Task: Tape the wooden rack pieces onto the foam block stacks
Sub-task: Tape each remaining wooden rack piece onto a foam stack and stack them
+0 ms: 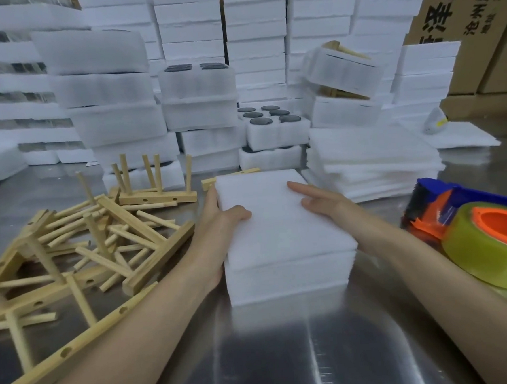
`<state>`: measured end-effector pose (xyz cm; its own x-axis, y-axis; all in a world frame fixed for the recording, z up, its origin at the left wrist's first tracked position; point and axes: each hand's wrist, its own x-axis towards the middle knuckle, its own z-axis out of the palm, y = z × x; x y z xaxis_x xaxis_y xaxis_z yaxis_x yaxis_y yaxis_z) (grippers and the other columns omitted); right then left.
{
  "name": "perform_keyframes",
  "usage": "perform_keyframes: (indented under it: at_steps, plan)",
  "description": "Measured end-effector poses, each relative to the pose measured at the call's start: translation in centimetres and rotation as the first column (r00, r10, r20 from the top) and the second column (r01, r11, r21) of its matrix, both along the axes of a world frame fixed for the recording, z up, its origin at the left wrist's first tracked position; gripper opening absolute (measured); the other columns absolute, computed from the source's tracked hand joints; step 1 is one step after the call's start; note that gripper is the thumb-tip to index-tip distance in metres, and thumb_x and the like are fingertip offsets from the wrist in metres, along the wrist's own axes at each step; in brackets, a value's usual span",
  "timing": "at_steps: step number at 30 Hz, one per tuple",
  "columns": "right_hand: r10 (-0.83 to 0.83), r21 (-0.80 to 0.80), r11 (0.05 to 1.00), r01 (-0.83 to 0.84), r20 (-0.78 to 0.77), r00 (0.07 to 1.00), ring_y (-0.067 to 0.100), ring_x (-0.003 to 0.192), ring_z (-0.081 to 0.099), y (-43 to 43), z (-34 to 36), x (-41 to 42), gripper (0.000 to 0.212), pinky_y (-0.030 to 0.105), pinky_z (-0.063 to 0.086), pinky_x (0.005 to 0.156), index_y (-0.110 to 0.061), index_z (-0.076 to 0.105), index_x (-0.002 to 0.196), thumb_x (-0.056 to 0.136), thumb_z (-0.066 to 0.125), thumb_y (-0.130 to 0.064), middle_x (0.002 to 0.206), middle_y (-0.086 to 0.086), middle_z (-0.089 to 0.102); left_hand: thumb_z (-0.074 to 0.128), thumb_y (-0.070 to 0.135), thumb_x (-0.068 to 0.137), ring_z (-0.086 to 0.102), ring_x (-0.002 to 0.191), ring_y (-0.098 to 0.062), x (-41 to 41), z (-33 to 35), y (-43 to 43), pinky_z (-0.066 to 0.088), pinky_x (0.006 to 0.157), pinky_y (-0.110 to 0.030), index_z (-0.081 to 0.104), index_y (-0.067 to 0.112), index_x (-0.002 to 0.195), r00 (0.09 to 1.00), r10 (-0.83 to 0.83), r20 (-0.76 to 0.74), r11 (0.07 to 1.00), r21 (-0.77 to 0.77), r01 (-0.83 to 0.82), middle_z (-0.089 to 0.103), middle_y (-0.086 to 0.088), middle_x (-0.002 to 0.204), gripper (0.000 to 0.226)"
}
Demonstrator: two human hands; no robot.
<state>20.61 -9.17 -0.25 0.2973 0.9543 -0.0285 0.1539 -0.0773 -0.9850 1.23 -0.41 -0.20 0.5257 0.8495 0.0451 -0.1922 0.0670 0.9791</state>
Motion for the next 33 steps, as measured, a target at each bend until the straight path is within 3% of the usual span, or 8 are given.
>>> perform_keyframes:
  at_steps: [9, 12, 15, 18, 25, 29, 31, 33]
  plan:
    - [-0.116, 0.051, 0.992, 0.117, -0.014, 0.993, -0.017, 0.088, 0.056, 0.7, -0.2, 0.0, 0.039, 0.001, 0.045, 0.065, -0.029, 0.054, 0.134, 0.097, 0.052, -0.015, 0.129, -0.018, 0.051, 0.047, 0.002, 0.091, 0.068, 0.101, -0.022, 0.0, -0.7, 1.7, 0.056, 0.075, -0.030, 0.056, 0.016, 0.124, 0.993, -0.120, 0.008, 0.993, 0.010, 0.120, 0.070, -0.003, 0.113, 0.036]
    - [-0.114, 0.029, 0.993, 0.114, 0.009, 0.993, -0.008, 0.100, 0.056, 0.6, -0.1, 0.1, 0.040, 0.005, 0.046, 0.072, -0.032, 0.053, 0.134, 0.097, 0.051, -0.018, 0.137, -0.013, 0.049, 0.035, 0.023, 0.104, 0.063, 0.100, -0.017, -0.2, -1.0, 3.0, 0.047, 0.086, -0.031, 0.062, 0.014, 0.110, 0.943, 0.235, -0.234, 0.908, 0.398, -0.128, 0.068, -0.001, 0.107, 0.030]
    - [-0.102, 0.029, 0.994, 0.102, 0.007, 0.995, -0.005, 0.104, 0.058, 0.5, 0.0, -0.1, 0.036, 0.005, 0.048, 0.073, -0.041, 0.054, 0.125, 0.097, 0.052, -0.019, 0.138, -0.013, 0.051, 0.038, 0.009, 0.098, 0.048, 0.117, -0.027, -1.0, -1.6, 4.7, 0.035, 0.097, -0.034, 0.055, 0.007, 0.122, 0.548, 0.748, -0.375, 0.429, 0.903, 0.031, 0.056, -0.011, 0.122, 0.029]
    - [-0.100, 0.035, 0.995, 0.099, 0.047, 0.994, 0.005, 0.116, 0.056, 0.6, -0.1, 0.0, 0.034, 0.016, 0.044, 0.089, -0.045, 0.055, 0.121, 0.096, 0.053, -0.022, 0.141, -0.012, 0.049, 0.041, 0.016, 0.095, 0.044, 0.122, -0.029, -1.0, -1.8, 4.5, 0.031, 0.103, -0.037, 0.051, 0.009, 0.125, 0.182, 0.775, -0.605, 0.530, 0.779, 0.335, 0.052, -0.011, 0.128, 0.032]
    - [-0.090, 0.015, 0.996, 0.089, 0.127, 0.988, 0.007, 0.134, 0.041, 0.7, -0.4, 0.6, 0.035, 0.031, 0.029, 0.115, -0.045, 0.055, 0.128, 0.096, 0.055, -0.030, 0.150, -0.013, 0.038, 0.051, 0.027, 0.092, 0.039, 0.120, -0.025, -1.8, -0.3, 2.6, 0.032, 0.095, -0.035, 0.055, 0.018, 0.122, -0.213, 0.769, -0.603, 0.632, 0.667, 0.395, 0.040, -0.008, 0.128, 0.032]
    - [-0.084, 0.009, 0.996, 0.084, 0.107, 0.991, 0.006, 0.133, 0.042, 0.6, -0.3, 0.5, 0.034, 0.033, 0.029, 0.115, -0.050, 0.056, 0.123, 0.095, 0.056, -0.031, 0.150, -0.014, 0.037, 0.048, 0.011, 0.091, 0.057, 0.106, -0.023, -2.5, 1.3, 1.2, 0.034, 0.083, -0.033, 0.065, 0.019, 0.106, -0.103, 0.699, -0.708, 0.687, 0.623, 0.374, 0.060, -0.003, 0.106, 0.024]
    - [-0.082, 0.009, 0.997, 0.081, 0.123, 0.989, 0.007, 0.138, 0.035, 0.6, -0.3, 0.5, 0.035, 0.037, 0.025, 0.118, -0.048, 0.056, 0.125, 0.094, 0.056, -0.033, 0.151, -0.013, 0.035, 0.049, 0.008, 0.091, 0.058, 0.097, -0.030, -3.0, 2.5, 1.0, 0.036, 0.077, -0.035, 0.066, 0.014, 0.102, 0.132, 0.815, -0.564, 0.517, 0.811, 0.274, 0.053, -0.006, 0.094, 0.021]
    - [-0.084, 0.019, 0.996, 0.082, 0.131, 0.988, 0.006, 0.140, 0.033, 0.5, -0.3, 0.5, 0.036, 0.038, 0.023, 0.118, -0.045, 0.055, 0.129, 0.094, 0.056, -0.033, 0.153, -0.013, 0.033, 0.045, 0.015, 0.098, 0.055, 0.088, -0.031, -3.4, 3.9, 1.0, 0.034, 0.070, -0.034, 0.062, 0.010, 0.110, 0.447, 0.880, -0.161, 0.220, 0.972, -0.082, 0.048, -0.010, 0.095, 0.022]
